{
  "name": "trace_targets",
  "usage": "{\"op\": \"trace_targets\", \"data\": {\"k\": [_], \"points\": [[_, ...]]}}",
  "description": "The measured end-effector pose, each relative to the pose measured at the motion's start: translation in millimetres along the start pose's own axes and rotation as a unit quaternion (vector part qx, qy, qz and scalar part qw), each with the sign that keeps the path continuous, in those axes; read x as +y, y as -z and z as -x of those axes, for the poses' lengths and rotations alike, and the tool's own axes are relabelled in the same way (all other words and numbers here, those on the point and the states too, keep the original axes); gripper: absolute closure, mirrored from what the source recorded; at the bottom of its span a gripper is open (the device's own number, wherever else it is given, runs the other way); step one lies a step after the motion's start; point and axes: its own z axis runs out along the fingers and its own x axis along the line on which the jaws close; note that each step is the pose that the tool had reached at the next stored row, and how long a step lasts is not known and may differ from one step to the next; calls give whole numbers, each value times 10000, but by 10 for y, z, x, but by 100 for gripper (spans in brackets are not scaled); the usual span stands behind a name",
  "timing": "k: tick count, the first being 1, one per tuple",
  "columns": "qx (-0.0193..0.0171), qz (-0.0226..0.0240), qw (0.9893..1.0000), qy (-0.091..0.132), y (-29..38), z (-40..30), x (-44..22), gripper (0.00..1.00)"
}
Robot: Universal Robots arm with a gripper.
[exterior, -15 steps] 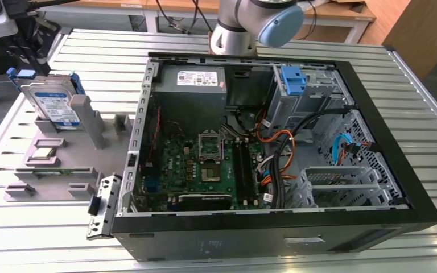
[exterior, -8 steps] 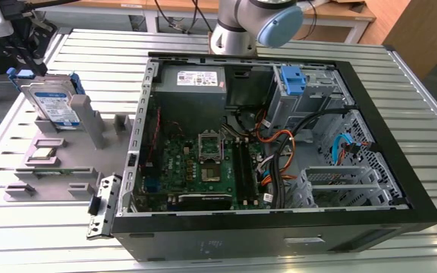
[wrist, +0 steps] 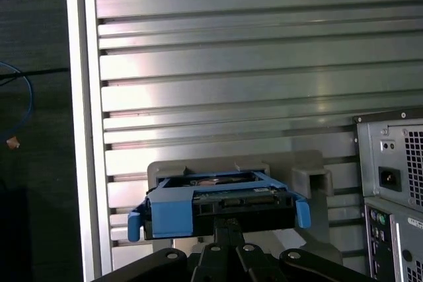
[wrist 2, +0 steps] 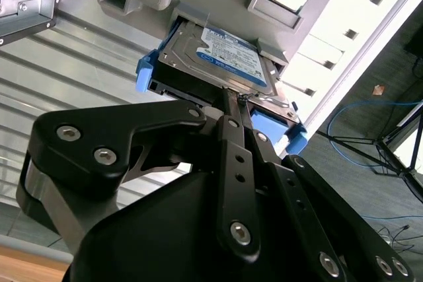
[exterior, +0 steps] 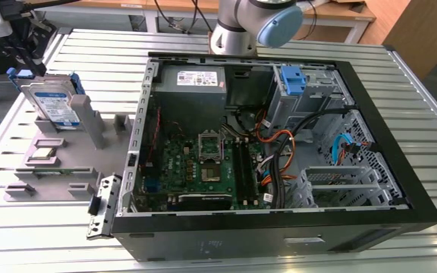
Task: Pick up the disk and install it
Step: 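Reach for the disk, then pick up the disk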
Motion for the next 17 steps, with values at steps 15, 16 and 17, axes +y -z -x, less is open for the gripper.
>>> {"op": "trace_targets", "data": {"k": [15, 16, 17], "points": [[11, 29, 10000, -2, 22, 1, 1, 90], [12, 30, 10000, -1, 23, 1, 1, 90], [12, 30, 10000, -2, 22, 1, 1, 90]]}}
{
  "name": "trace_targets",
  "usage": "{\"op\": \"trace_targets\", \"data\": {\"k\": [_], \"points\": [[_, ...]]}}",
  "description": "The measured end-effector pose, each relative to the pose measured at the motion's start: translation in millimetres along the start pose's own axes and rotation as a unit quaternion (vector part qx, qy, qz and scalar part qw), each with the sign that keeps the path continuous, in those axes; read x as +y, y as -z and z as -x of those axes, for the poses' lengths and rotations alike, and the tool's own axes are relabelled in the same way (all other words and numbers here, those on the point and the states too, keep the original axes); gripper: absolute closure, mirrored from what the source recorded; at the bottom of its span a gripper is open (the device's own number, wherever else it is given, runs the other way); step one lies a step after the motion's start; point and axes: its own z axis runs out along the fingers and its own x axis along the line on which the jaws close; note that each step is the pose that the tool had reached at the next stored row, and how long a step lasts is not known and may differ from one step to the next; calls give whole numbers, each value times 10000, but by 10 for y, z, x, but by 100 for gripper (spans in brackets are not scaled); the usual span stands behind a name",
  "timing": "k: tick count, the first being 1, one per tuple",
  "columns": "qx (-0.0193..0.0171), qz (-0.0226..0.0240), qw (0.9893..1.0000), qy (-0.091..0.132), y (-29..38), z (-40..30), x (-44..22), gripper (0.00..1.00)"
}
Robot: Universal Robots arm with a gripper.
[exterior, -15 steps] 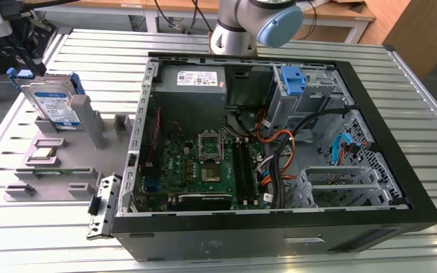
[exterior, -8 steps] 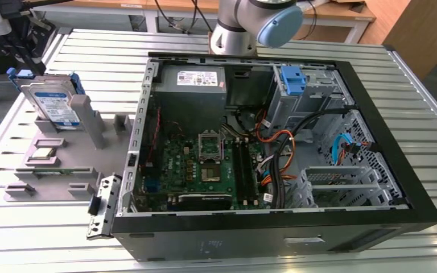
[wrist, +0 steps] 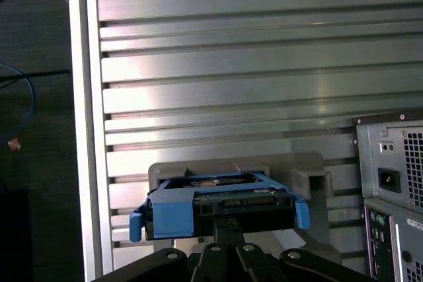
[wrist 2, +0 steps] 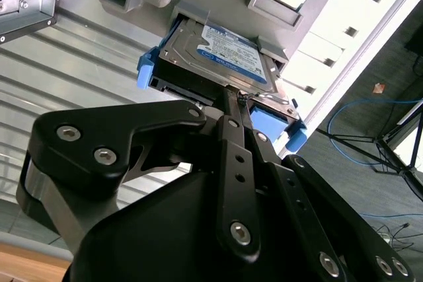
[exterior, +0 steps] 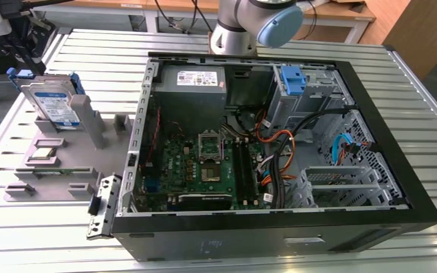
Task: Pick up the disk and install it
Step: 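Pick up the disk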
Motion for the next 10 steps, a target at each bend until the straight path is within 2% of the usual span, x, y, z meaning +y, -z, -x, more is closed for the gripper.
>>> {"op": "trace_targets", "data": {"k": [5, 8, 10], "points": [[3, 3, 10000, 39, 0, 0, 0, 90], [12, 9, 9998, 222, 0, 0, 0, 90], [21, 14, 9992, 392, 0, 0, 0, 90]]}}
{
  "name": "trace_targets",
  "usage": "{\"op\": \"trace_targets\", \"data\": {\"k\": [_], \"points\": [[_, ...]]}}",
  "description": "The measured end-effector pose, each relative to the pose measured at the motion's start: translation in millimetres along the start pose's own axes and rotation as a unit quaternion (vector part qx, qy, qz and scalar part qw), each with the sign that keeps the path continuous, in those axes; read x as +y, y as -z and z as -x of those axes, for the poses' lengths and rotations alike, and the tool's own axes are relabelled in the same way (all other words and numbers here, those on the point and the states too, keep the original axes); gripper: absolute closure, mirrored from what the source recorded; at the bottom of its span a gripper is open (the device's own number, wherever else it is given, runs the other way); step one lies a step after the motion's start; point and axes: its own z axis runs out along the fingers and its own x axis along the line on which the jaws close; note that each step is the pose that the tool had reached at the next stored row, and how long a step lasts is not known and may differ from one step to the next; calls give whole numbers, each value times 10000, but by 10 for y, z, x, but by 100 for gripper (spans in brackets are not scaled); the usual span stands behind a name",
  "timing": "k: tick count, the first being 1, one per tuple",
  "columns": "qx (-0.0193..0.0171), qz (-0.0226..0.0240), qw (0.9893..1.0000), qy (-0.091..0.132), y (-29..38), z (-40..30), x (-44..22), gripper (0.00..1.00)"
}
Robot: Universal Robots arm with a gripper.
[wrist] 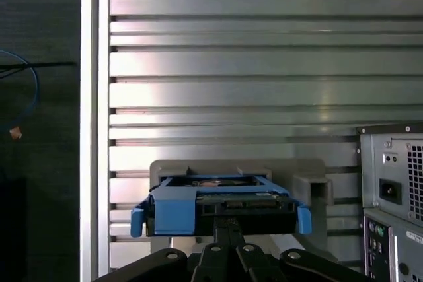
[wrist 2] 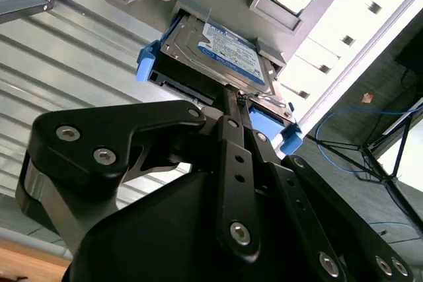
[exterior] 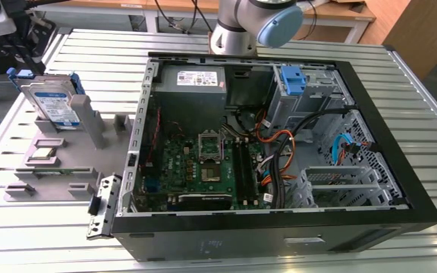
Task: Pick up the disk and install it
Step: 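Pick up the disk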
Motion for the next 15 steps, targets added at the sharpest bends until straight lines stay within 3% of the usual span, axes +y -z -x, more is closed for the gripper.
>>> {"op": "trace_targets", "data": {"k": [4, 7, 11, 15], "points": [[19, 11, 9993, 366, -3, 0, 0, 90], [33, 19, 9980, 636, -4, 0, 0, 90], [52, 29, 9950, 998, -7, 0, 0, 90], [71, 40, 9907, 1358, -10, 0, 0, 90]]}}
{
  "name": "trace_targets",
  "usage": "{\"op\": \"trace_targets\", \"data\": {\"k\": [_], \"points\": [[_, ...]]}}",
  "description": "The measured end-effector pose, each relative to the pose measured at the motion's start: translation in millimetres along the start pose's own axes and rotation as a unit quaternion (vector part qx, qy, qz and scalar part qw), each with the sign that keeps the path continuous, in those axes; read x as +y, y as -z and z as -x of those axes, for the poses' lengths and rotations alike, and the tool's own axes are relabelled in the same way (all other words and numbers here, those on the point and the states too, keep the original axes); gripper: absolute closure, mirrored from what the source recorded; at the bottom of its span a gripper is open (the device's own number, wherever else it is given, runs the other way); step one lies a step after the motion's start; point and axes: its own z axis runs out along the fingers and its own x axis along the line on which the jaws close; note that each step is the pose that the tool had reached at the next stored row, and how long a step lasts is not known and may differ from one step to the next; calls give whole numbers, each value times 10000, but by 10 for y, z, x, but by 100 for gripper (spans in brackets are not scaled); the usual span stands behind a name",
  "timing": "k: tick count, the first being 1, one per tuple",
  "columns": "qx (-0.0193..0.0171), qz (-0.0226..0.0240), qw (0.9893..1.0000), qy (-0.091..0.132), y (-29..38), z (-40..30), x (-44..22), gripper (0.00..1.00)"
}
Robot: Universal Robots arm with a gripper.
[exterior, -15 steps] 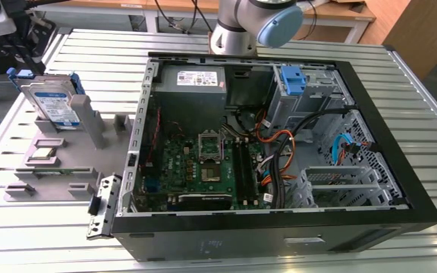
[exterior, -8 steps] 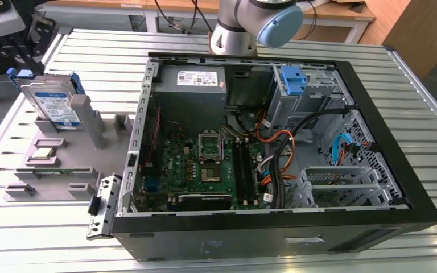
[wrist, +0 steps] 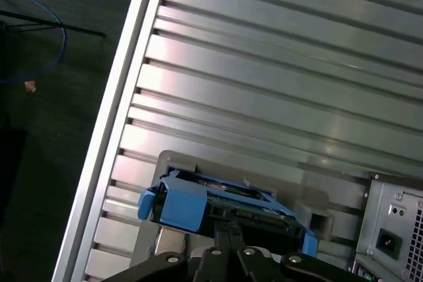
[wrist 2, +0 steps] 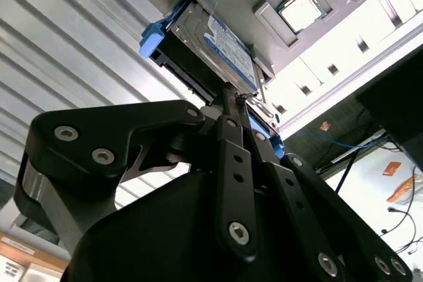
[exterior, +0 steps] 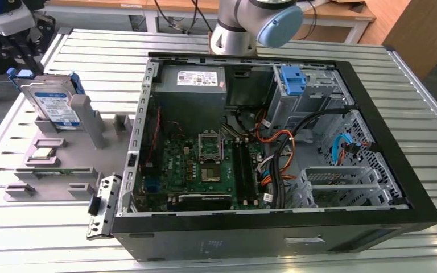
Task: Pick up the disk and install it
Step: 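Pick up the disk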
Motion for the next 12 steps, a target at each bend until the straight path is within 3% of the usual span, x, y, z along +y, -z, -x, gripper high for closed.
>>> {"op": "trace_targets", "data": {"k": [3, 7, 12], "points": [[15, 8, 9996, 277, -2, 0, 0, 90], [33, 18, 9980, 628, -3, 0, 0, 90], [36, 20, 9977, 678, -3, 0, 0, 90]]}}
